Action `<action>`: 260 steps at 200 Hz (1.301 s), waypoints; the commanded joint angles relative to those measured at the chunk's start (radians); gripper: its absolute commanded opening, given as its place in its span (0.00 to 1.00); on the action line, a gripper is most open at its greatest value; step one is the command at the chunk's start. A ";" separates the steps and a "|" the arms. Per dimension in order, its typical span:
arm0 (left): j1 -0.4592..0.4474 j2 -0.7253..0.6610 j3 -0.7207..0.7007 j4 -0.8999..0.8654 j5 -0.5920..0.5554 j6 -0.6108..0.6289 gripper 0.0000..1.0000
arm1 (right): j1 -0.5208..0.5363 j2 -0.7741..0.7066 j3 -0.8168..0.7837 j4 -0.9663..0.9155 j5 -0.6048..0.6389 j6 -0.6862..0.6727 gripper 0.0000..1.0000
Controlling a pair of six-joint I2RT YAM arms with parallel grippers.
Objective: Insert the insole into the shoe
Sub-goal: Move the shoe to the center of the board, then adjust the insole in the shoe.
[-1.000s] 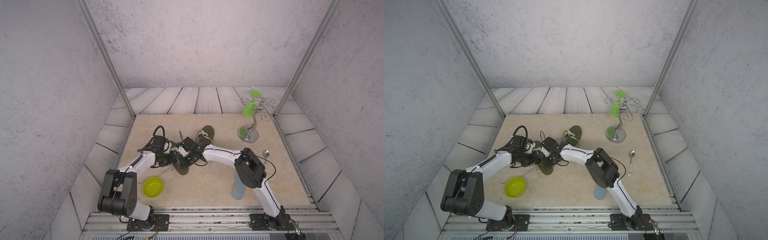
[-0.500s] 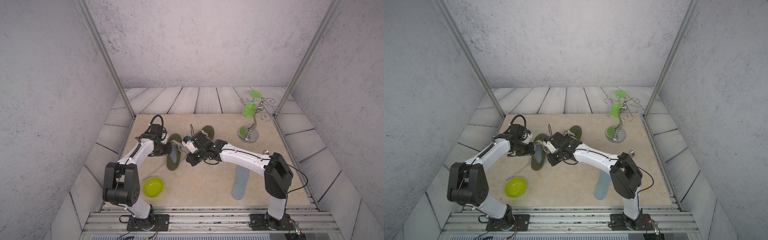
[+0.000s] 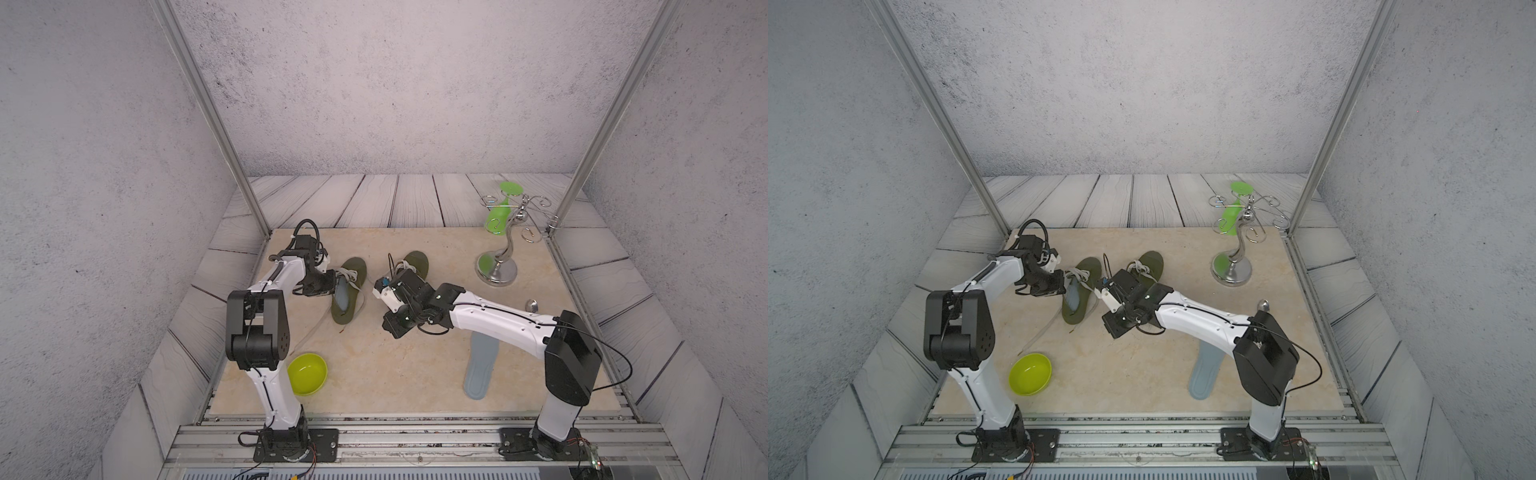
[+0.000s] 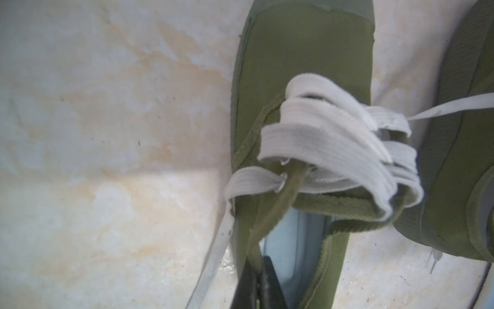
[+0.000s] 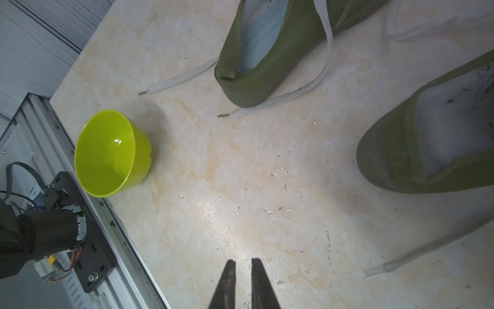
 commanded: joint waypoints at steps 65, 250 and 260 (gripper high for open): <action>-0.022 -0.204 -0.082 -0.057 -0.166 0.000 0.49 | -0.012 -0.027 0.033 -0.045 0.036 -0.007 0.22; -0.211 0.122 0.177 -0.302 -0.357 0.089 0.01 | -0.060 -0.141 -0.079 -0.028 0.047 -0.006 0.21; -0.215 0.122 0.173 -0.310 -0.371 0.097 0.02 | -0.062 -0.144 -0.084 -0.026 0.046 -0.005 0.21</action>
